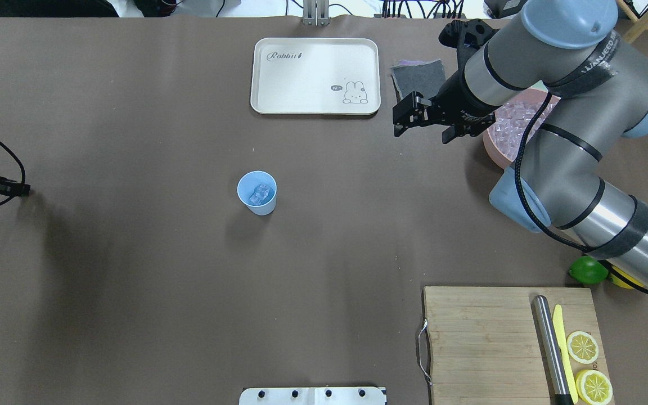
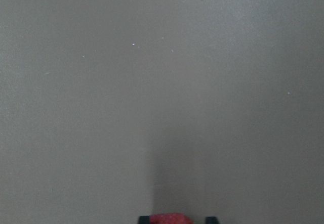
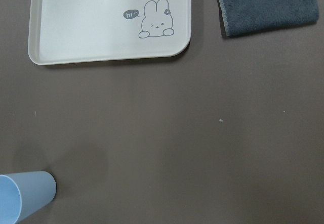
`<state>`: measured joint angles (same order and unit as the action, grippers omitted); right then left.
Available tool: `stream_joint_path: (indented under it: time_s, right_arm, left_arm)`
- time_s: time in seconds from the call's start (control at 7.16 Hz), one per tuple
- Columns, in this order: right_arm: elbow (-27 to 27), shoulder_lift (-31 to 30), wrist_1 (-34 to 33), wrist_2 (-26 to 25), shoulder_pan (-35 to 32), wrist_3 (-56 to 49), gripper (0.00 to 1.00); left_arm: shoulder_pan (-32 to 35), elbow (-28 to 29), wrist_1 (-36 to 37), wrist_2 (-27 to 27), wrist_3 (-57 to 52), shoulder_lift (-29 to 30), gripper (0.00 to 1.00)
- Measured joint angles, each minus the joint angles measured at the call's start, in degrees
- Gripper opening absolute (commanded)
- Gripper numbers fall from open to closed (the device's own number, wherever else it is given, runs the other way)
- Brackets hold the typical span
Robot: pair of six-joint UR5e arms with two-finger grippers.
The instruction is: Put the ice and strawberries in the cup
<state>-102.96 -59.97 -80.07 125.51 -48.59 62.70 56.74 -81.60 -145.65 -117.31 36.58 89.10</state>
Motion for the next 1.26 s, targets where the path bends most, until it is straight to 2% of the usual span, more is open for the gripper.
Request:
stream_joint_path:
  time_s: [0.28, 0.42, 0.7, 0.98, 1.26]
  right_arm:
    - [0.0, 0.0, 0.0, 0.0, -0.3, 0.0, 0.99]
    - [0.0, 0.0, 0.0, 0.0, -0.4, 0.0, 0.99]
    - [-0.1, -0.2, 0.0, -0.1, -0.6, 0.0, 0.99]
    - [0.0, -0.5, 0.0, -0.7, -1.7, 0.1, 0.99]
    - [0.1, -0.8, 0.0, -0.8, -3.0, 0.0, 0.99]
  left_arm:
    - [5.1, -1.8, 3.8, -4.7, 0.1, 2.6, 0.00]
    - [8.4, -4.8, 8.9, -8.0, 0.2, 5.2, 0.00]
    - [9.9, -14.7, 21.3, -11.2, 4.7, 11.1, 0.00]
    - [3.3, -20.7, 25.5, -10.1, 20.1, 18.5, 0.00]
    - [-8.8, -20.8, 26.3, -1.7, 32.0, 26.4, 0.00]
